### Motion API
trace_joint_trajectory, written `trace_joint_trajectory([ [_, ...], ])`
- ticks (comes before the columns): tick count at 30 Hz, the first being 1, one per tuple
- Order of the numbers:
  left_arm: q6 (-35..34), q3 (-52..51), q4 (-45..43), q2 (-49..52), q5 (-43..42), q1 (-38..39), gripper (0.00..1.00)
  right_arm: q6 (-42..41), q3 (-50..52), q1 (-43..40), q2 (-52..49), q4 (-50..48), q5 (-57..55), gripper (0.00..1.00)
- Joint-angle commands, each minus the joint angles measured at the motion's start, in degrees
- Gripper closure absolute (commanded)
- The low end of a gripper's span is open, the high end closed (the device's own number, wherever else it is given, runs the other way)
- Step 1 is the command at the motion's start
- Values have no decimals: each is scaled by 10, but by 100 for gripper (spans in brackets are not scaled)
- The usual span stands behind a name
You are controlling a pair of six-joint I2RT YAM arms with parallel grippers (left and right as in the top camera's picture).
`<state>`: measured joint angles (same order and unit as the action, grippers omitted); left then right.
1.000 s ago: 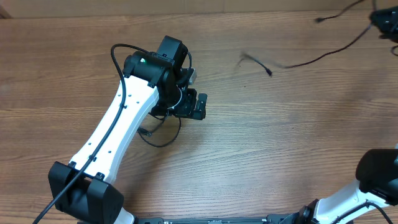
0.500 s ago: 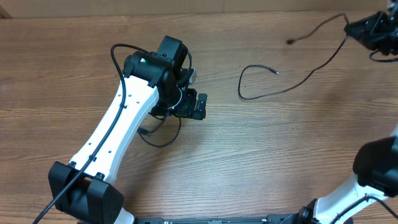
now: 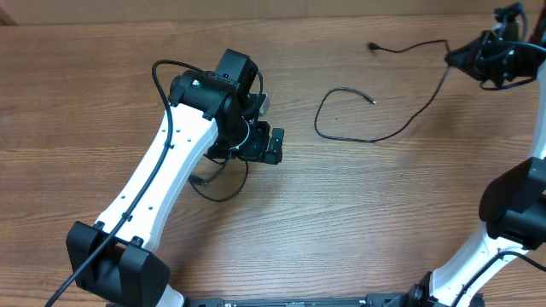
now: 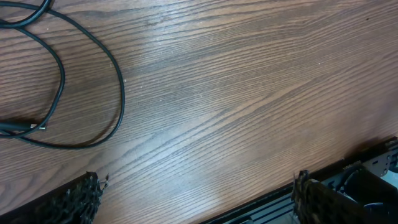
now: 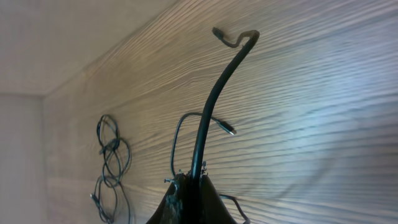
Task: Untangle cables
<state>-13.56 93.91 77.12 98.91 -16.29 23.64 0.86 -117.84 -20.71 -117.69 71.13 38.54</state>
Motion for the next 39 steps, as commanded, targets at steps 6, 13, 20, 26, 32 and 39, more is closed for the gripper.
trace_joint_trajectory([
  [6, -8, 6, 0, 2, 2, 2, 0, 37, 2, 20, 6, 3, -52, 96],
  [13, -8, 6, 0, 2, 2, 2, 1, -36, 30, 20, 2, 8, -197, 96],
  [20, -8, 6, 0, 2, 2, 2, 0, -81, 33, 20, -18, 25, -258, 87],
  [26, -8, 6, 0, 2, 2, 2, 0, -129, 33, 20, -20, 26, -317, 64],
  [32, -8, 6, 0, 2, 2, 2, 0, -129, 33, 20, -20, 25, -316, 7],
  [39, -8, 6, 0, 2, 2, 1, 0, -131, 36, 21, -20, 20, -293, 4],
])
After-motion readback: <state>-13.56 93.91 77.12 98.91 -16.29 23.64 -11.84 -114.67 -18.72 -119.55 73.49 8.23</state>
